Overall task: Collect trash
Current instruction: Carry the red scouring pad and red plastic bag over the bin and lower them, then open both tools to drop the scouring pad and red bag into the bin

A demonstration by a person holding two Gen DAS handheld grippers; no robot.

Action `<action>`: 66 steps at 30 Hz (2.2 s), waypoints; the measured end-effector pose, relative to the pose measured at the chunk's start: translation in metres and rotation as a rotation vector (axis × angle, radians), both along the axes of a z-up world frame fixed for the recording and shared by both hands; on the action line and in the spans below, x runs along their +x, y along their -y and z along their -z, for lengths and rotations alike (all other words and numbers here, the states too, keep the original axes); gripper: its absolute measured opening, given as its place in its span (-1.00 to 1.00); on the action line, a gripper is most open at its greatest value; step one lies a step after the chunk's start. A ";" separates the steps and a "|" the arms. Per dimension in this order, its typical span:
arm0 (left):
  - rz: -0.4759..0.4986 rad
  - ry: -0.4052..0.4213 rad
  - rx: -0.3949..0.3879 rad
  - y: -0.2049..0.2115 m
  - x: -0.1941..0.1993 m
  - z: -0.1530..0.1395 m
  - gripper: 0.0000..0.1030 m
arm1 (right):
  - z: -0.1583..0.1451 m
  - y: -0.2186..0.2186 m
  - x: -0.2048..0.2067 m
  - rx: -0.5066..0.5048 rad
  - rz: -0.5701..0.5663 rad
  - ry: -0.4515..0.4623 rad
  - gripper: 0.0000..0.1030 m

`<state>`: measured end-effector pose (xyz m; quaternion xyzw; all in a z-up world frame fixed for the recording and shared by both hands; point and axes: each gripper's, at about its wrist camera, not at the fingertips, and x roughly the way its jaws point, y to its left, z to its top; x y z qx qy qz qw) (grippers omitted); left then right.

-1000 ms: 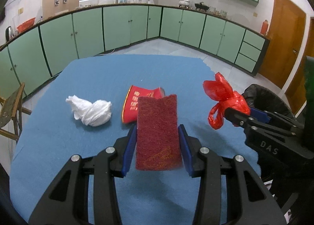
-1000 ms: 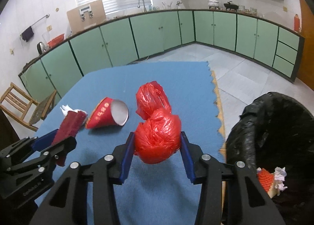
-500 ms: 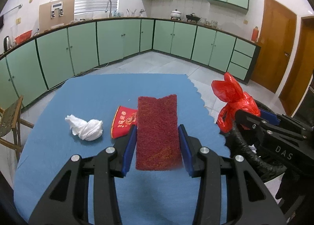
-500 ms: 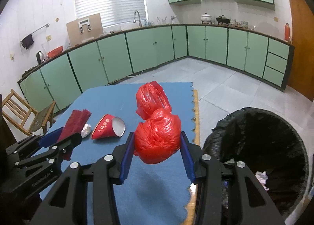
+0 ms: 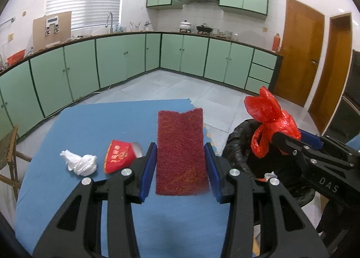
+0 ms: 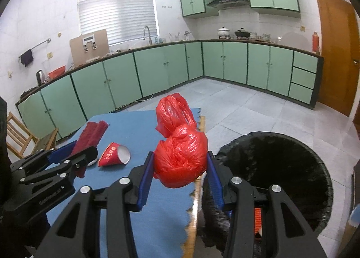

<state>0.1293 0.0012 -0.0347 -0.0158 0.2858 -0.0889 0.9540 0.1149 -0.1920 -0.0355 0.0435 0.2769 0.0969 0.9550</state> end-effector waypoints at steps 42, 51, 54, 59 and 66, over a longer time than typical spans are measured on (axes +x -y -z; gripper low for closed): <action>0.337 -0.004 0.009 0.225 0.067 0.046 -0.21 | 0.041 0.204 -0.006 -0.023 0.348 -0.055 -0.13; 0.343 -0.038 0.057 0.242 0.092 0.068 -0.20 | 0.075 0.217 0.014 -0.013 0.350 -0.124 -0.08; 0.357 -0.046 0.056 0.244 0.095 0.070 -0.08 | 0.081 0.217 0.017 -0.016 0.353 -0.134 0.04; 0.362 -0.032 0.050 0.242 0.093 0.066 0.34 | 0.085 0.217 0.017 -0.039 0.375 -0.145 0.48; 0.330 -0.002 0.025 0.223 0.085 0.049 0.42 | 0.076 0.215 0.006 -0.037 0.422 -0.129 0.87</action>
